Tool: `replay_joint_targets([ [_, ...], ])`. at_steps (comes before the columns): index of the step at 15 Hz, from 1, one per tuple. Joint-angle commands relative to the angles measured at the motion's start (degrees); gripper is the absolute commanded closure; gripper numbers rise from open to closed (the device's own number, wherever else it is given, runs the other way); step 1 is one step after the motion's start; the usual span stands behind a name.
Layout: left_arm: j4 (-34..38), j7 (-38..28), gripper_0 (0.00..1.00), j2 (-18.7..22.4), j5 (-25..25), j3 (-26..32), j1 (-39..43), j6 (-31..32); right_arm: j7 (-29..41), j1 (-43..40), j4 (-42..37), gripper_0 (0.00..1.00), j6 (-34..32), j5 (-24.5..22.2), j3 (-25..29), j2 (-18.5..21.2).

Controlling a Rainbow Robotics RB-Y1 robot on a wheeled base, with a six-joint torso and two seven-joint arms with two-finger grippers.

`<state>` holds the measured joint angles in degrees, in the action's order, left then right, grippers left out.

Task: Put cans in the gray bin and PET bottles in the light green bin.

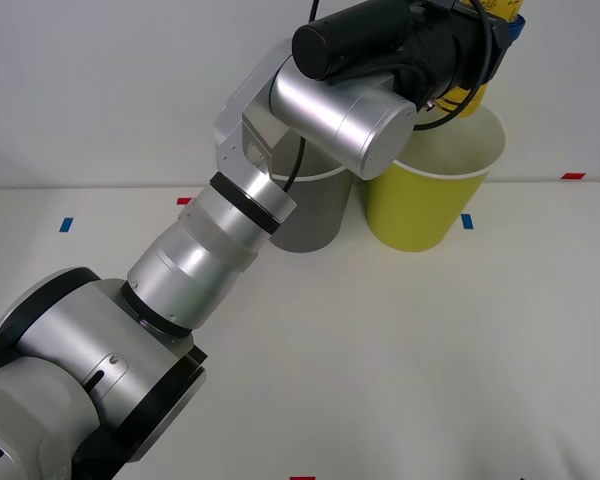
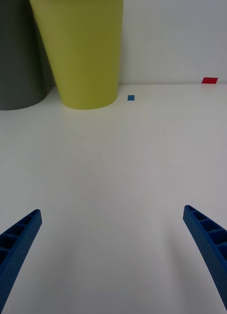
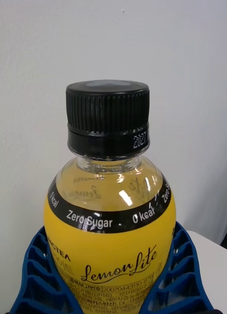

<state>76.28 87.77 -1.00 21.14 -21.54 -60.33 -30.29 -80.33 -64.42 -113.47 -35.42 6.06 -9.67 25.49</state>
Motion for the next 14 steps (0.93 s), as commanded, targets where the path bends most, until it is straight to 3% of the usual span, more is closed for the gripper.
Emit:
replay_joint_targets([
  [1,0.0,-0.2,0.0,0.0,-0.1,0.0,0.0,0.0,0.0,0.0,0.0,0.0,0.0,0.0,0.0,0.0],
  [3,0.5,-0.3,0.0,0.7,0.2,0.0,0.0,0.0,0.0,0.0,0.0,0.0,0.0,0.0,0.0,0.0],
  [7,2.9,1.0,0.0,5.5,8.9,-0.1,0.2,-2.0,0.0,0.0,0.0,0.0,0.0,0.0,0.0,0.0],
  [10,14.9,1.7,0.0,11.0,9.7,0.0,4.7,-11.1,0.0,0.0,0.0,0.0,0.0,0.0,0.0,0.0],
  [14,32.0,1.8,0.0,17.3,8.2,0.4,20.3,-11.2,0.0,0.0,0.0,0.0,0.0,0.0,0.0,0.0],
])
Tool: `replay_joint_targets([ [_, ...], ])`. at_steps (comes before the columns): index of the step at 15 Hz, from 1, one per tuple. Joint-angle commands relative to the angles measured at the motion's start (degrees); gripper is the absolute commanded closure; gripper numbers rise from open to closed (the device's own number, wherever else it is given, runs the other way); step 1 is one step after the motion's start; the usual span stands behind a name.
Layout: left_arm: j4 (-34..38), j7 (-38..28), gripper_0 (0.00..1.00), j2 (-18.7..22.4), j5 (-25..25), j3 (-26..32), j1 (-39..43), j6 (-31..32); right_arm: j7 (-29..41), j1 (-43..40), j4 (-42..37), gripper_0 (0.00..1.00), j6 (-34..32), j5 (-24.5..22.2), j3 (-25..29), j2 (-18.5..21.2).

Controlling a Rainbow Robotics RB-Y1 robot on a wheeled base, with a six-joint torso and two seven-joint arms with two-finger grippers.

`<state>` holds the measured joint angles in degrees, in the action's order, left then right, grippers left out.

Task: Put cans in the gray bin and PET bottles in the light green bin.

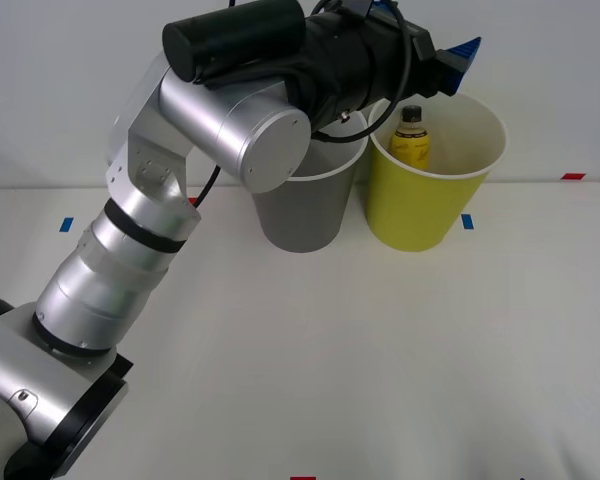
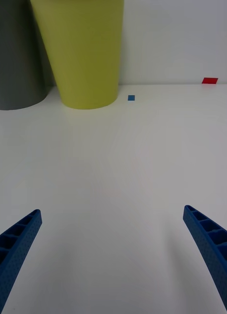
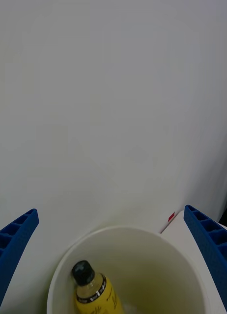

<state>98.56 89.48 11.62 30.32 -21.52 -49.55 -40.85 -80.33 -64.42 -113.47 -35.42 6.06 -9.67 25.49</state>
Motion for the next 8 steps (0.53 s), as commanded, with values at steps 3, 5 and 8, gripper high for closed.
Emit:
replay_joint_targets([
  [3,18.8,0.0,0.0,9.4,-1.2,1.4,19.2,-0.6,0.0,0.0,0.0,0.0,0.0,0.0,0.0,0.0],
  [5,25.3,-0.1,0.0,12.2,-1.6,2.8,26.3,-0.7,0.0,0.0,0.0,0.0,0.0,0.0,0.0,0.0],
  [8,34.4,0.0,0.0,15.3,-3.2,5.7,37.9,-0.6,0.0,0.0,0.0,0.0,0.0,0.0,0.0,0.0],
])
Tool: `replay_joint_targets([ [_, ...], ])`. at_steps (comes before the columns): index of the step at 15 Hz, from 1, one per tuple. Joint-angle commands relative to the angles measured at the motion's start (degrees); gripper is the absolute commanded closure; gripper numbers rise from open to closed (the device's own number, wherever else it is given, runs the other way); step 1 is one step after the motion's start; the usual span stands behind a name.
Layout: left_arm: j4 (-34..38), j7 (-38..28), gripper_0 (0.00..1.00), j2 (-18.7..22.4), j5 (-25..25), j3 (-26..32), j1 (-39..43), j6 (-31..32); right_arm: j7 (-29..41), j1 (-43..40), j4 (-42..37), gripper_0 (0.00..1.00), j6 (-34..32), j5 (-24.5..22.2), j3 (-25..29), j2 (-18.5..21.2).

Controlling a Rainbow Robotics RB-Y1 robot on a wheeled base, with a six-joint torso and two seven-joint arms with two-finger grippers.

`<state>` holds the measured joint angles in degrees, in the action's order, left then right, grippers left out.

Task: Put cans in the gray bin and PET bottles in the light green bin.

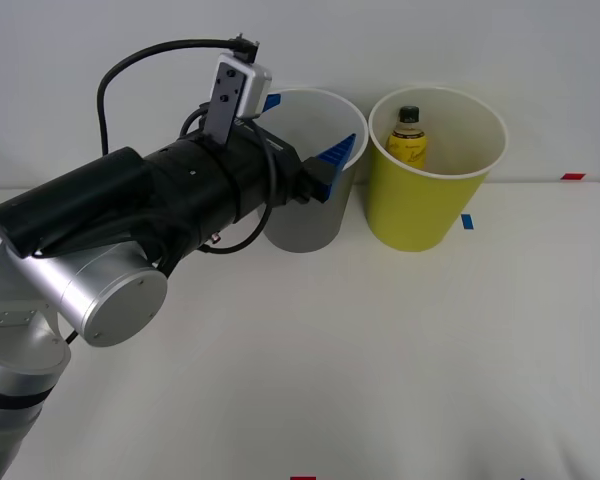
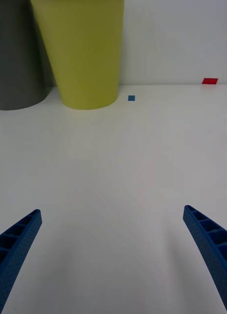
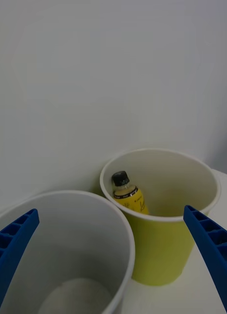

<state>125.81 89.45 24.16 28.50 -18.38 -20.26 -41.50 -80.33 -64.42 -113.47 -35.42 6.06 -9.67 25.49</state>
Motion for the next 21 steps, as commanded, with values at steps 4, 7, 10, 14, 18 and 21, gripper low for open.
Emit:
replay_joint_targets([
  [4,16.6,0.1,0.0,2.8,-3.7,7.1,22.4,0.0,0.0,0.0,0.0,0.0,0.0,0.0,0.0,0.0],
  [7,20.6,0.1,0.0,3.1,-5.1,8.9,30.4,0.0,0.0,0.0,0.0,0.0,0.0,0.0,0.0,0.0],
  [10,23.5,0.3,0.0,0.2,-6.2,11.2,38.0,0.0,0.0,0.0,0.0,0.0,0.0,0.0,0.0,0.0],
  [14,24.2,1.2,0.0,-5.5,-7.2,12.7,44.6,0.2,0.0,0.0,0.0,0.0,0.0,0.0,0.0,0.0],
  [18,24.2,1.8,0.0,-5.2,-7.2,12.8,50.8,6.1,0.0,0.0,0.0,0.0,0.0,0.0,0.0,0.0],
  [21,21.0,2.2,0.0,-2.3,-7.8,11.8,58.3,19.8,0.0,0.0,0.0,0.0,0.0,0.0,0.0,0.0],
])
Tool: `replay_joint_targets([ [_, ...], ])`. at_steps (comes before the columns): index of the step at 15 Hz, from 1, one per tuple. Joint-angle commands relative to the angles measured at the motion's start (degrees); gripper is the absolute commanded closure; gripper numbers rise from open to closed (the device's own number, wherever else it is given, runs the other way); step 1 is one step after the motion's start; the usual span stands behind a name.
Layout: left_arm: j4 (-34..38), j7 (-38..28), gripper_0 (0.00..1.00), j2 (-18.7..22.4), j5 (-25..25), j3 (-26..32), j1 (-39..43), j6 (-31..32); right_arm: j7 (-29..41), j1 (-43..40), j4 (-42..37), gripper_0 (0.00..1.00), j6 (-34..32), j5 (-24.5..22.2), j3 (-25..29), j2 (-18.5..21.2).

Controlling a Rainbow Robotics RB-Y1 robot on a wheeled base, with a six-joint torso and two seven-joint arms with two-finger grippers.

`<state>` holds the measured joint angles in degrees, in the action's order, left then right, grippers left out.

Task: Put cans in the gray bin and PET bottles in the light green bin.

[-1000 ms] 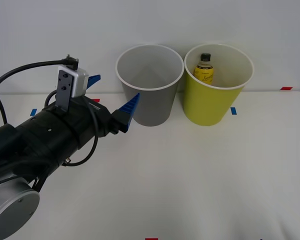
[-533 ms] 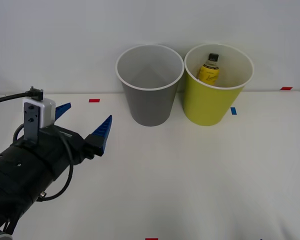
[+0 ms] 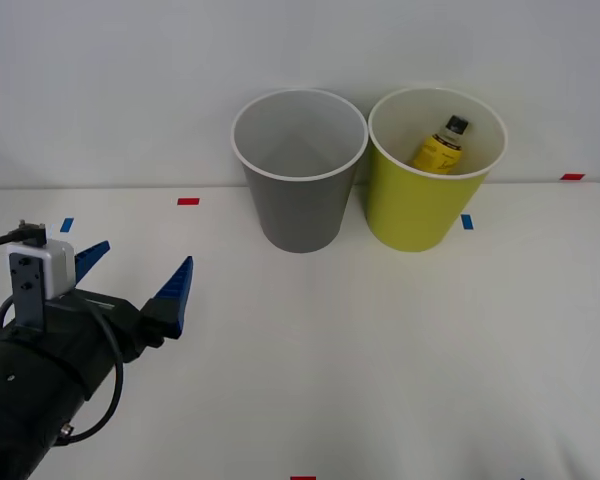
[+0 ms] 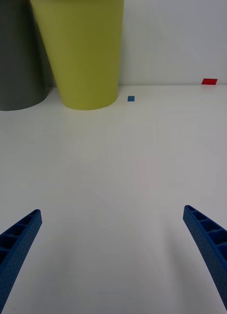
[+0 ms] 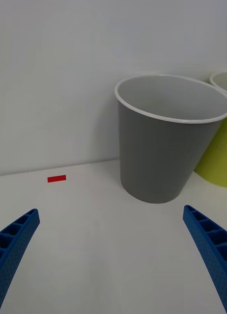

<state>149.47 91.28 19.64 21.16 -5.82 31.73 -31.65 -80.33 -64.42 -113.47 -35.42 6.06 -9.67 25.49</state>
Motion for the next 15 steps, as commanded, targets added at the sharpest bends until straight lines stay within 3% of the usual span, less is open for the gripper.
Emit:
replay_joint_targets([
  [1,-5.1,0.7,0.0,2.7,-0.6,-1.6,8.7,15.5,0.0,0.0,0.0,0.0,0.0,0.0,0.0,0.0],
  [4,-12.9,1.1,0.0,4.7,-5.3,-4.6,13.1,30.8,0.0,0.0,0.0,0.0,0.0,0.0,0.0,0.0],
  [5,-14.3,0.9,0.0,4.8,-6.6,-5.1,14.3,33.2,0.0,0.0,0.0,0.0,0.0,0.0,0.0,0.0],
  [10,-19.6,1.7,0.0,5.8,-9.2,-6.7,21.4,43.6,0.0,0.0,0.0,0.0,0.0,0.0,0.0,0.0],
  [15,-20.0,6.3,0.0,5.8,-10.2,-7.4,30.1,49.8,0.0,0.0,0.0,0.0,0.0,0.0,0.0,0.0],
])
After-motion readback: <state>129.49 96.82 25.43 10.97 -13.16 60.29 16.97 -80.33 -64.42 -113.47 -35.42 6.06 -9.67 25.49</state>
